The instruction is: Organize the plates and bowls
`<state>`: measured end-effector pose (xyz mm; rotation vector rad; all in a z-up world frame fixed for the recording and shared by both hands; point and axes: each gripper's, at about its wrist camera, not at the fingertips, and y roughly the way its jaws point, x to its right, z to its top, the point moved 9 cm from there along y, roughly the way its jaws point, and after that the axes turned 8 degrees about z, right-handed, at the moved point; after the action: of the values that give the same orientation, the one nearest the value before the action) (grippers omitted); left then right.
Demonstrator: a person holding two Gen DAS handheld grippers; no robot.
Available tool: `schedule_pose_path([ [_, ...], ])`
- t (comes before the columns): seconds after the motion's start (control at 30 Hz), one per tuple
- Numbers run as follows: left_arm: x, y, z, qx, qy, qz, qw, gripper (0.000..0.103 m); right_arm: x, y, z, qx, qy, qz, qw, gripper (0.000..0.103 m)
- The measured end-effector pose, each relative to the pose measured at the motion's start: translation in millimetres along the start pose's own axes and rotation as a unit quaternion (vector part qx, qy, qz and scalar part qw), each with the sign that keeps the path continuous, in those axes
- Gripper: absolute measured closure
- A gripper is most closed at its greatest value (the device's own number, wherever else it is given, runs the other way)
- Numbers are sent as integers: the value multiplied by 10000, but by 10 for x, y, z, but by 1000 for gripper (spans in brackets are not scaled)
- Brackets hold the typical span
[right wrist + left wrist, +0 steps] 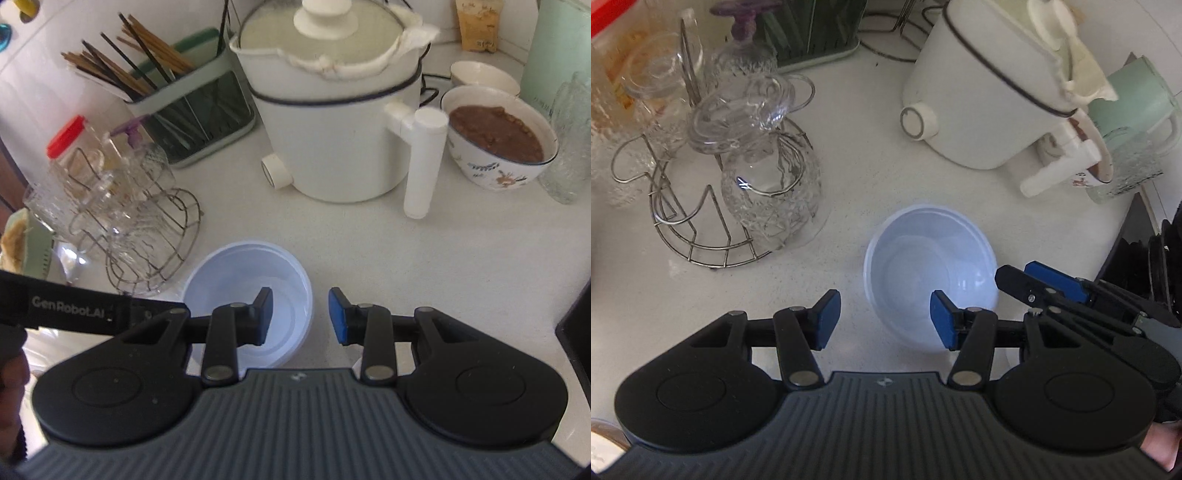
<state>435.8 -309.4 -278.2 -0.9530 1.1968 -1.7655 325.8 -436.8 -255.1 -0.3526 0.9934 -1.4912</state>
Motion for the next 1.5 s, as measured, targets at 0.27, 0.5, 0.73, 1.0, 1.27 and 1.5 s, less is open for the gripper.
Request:
schedule_pose_path([
  [0.27, -36, 198, 83, -176, 85, 39, 9998, 55, 92, 250, -48, -352, 48, -53, 9994, 68],
  [0.5, -34, 330, 104, -346, 107, -65, 9993, 78, 121, 370, -56, -500, 48, -62, 9987, 71],
  [0.73, -17, 380, 106, -356, 103, -92, 9993, 90, 103, 455, -67, -640, 38, -40, 9979, 83],
  [1.0, 6, 327, 120, -267, 40, -229, 9994, 91, 82, 393, -76, -584, 70, 79, 9982, 88],
  [1.27, -5, 19, 84, -55, -3, -390, 9992, 91, 29, 166, -51, -333, 157, 150, 9992, 88],
  [1.5, 51, -295, -22, 138, 126, -427, 9989, 91, -57, -118, -22, -15, 97, 188, 9998, 88],
])
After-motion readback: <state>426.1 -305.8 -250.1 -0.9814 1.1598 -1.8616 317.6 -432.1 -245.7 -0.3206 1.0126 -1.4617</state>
